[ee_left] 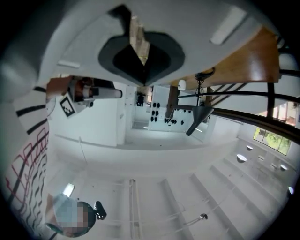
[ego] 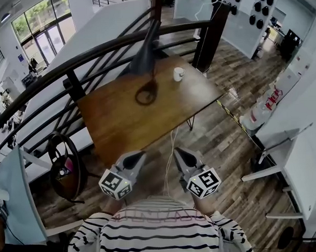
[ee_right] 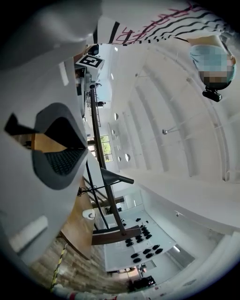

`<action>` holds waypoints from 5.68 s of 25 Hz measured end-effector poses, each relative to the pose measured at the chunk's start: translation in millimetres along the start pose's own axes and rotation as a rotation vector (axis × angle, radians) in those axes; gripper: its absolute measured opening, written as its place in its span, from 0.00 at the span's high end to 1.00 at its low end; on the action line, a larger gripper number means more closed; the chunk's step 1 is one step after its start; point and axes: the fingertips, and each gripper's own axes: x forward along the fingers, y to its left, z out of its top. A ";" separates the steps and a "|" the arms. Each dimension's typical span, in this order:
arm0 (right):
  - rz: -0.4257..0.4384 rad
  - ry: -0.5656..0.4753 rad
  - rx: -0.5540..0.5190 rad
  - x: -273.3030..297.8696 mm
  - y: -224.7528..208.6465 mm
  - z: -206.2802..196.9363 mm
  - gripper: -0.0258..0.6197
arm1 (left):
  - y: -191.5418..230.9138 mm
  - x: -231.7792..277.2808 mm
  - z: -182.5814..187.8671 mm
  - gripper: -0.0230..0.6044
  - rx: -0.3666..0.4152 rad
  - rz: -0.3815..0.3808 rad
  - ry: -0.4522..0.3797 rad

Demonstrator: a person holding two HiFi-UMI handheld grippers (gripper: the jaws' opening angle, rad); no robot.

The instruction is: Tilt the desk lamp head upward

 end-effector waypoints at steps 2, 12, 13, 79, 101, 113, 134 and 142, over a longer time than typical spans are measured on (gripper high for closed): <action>-0.019 -0.002 0.012 2.8 -1.9 -1.1 0.96 | 3.9 1.0 -1.5 0.96 0.001 -0.022 0.002; -0.051 -0.005 0.056 26.3 -57.2 8.1 0.95 | 27.8 47.5 -5.9 0.96 -0.010 -0.029 0.019; -0.041 -0.001 0.054 30.6 -64.9 9.7 0.95 | 32.4 55.5 -4.8 0.96 -0.011 -0.019 0.021; 0.201 0.219 -0.042 363.4 -365.5 31.0 0.62 | 351.1 301.0 31.2 0.51 -0.222 0.322 -0.066; 0.469 0.257 -0.182 479.3 -424.2 31.4 0.69 | 382.7 348.8 38.8 0.45 -0.279 0.539 -0.149; 0.534 0.261 -0.249 520.6 -416.3 27.9 0.71 | 392.5 345.9 49.9 0.45 -0.371 0.525 -0.251; 0.606 0.227 -0.274 541.4 -407.2 29.6 0.89 | 405.9 345.0 63.4 0.45 -0.421 0.515 -0.330; 0.604 0.231 -0.248 540.3 -406.8 27.7 0.89 | 403.2 337.8 68.3 0.46 -0.441 0.525 -0.368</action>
